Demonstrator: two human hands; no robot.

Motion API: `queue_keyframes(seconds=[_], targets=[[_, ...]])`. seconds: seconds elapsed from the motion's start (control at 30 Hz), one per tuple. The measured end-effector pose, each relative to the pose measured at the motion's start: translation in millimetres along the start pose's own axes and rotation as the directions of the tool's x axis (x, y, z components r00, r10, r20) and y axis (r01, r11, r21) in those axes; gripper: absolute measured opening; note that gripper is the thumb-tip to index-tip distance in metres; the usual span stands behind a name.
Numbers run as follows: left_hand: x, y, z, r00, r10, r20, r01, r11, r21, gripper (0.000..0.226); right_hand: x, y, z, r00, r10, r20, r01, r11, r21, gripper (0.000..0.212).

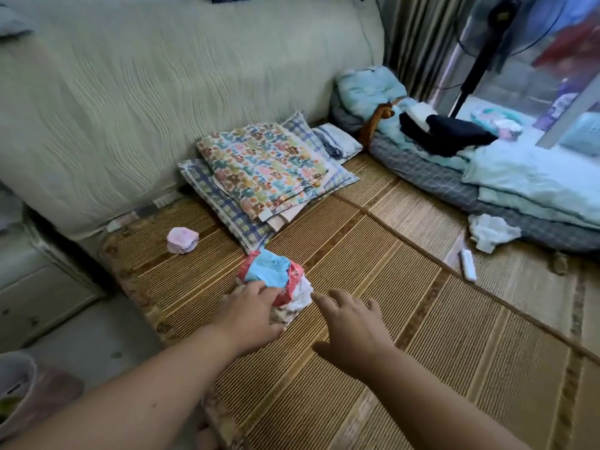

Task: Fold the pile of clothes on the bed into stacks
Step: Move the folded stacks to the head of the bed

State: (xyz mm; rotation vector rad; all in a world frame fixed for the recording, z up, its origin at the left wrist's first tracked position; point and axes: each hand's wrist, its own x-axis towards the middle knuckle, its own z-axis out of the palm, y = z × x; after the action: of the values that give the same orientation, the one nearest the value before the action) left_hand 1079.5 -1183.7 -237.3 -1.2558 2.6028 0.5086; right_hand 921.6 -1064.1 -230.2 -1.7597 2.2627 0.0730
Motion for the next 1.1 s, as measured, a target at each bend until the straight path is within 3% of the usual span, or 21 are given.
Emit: queue_keyframes(seconds=[0.1,0.2,0.37,0.47,0.6,0.73,0.87,0.97,1.03,1.1], targets=[[56,-33,8,0.995,-0.011,0.097,0.020,0.996,-0.090,0.085,52,-11,18,0.996,0.059,0.064,-0.059,0.998,-0.007,0.087],[111,-62,16,0.986,0.019,0.165,-0.008,0.998,-0.067,0.088,103,-17,38,0.982,0.159,0.104,-0.164,0.986,0.039,0.084],[190,-95,32,0.970,0.062,0.235,-0.046,0.996,-0.073,0.085,169,-19,81,0.914,0.365,0.175,-0.400,0.883,0.247,0.081],[232,-108,52,0.977,-0.028,0.212,0.082,0.965,-0.248,0.083,200,-22,113,0.834,0.520,0.185,-0.542,0.709,0.451,0.091],[286,-128,91,0.942,-0.187,0.277,0.284,0.886,-0.367,0.102,244,-20,163,0.714,0.640,0.284,-0.616,0.380,0.690,0.103],[316,-154,122,0.885,-0.221,0.411,0.384,0.845,-0.372,0.124,271,-9,205,0.664,0.643,0.382,-0.666,0.276,0.693,0.122],[333,-175,162,0.808,-0.121,0.576,0.459,0.742,-0.488,0.098,286,2,243,0.634,0.576,0.516,-0.690,0.119,0.714,0.123],[339,-180,183,0.788,-0.064,0.612,0.486,0.674,-0.556,0.071,291,9,269,0.709,0.442,0.549,-0.565,-0.109,0.818,0.095],[342,-181,191,0.783,-0.030,0.621,0.499,0.627,-0.598,0.069,295,11,279,0.750,0.364,0.552,-0.496,-0.241,0.834,0.094],[345,-183,196,0.800,0.015,0.600,0.483,0.578,-0.657,0.067,298,13,285,0.772,0.328,0.544,-0.456,-0.309,0.834,0.095]])
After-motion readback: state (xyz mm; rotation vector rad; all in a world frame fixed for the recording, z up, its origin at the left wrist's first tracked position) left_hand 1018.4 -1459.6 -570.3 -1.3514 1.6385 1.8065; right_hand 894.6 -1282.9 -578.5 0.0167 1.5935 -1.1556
